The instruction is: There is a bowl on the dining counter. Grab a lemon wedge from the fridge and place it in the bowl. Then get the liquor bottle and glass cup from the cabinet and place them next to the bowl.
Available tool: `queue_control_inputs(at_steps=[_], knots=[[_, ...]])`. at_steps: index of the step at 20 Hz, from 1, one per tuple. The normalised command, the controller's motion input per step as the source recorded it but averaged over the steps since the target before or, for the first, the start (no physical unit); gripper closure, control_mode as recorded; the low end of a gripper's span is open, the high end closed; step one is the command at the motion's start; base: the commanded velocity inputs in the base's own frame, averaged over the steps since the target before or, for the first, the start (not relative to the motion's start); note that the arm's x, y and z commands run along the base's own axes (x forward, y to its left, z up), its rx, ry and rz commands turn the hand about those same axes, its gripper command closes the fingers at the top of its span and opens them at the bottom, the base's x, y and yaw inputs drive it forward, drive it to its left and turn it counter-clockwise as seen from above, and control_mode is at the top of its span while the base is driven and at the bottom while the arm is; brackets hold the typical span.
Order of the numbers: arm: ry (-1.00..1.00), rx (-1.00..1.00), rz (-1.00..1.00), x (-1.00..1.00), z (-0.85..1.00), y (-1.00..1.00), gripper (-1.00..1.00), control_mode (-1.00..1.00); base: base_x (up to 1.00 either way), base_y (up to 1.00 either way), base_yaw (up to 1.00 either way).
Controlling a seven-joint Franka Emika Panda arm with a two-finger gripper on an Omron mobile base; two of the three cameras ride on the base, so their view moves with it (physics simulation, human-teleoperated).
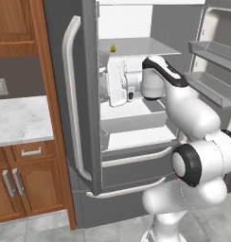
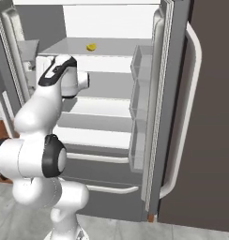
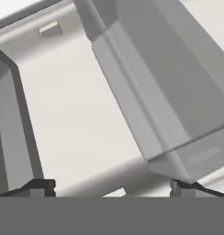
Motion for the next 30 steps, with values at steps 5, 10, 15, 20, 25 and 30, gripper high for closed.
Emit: queue_control_inputs(at_steps=[5, 10, 15, 20, 25, 30], knots=[[0.04, 0.00, 0.15, -0.23, -0.07, 0.89, -1.00, -1.00, 0.00, 0.00, 0.00], [0.03, -0.01, 0.15, -0.28, -0.03, 0.95, -1.00, -1.00, 0.00, 0.00, 0.00], [0.00, -0.04, 0.12, -0.27, 0.00, 0.94, -1.00, -1.00, 0.00, 0.00, 0.00], [0.00, -0.06, 0.10, -0.22, 0.00, 0.90, -1.00, -1.00, 0.00, 0.00, 0.00], [0.00, -0.08, 0.09, -0.16, 0.00, 0.87, -1.00, -1.00, 0.00, 0.00, 0.00], [0.02, -0.12, 0.06, -0.04, -0.03, 0.68, -1.00, -1.00, 0.00, 0.00, 0.00]])
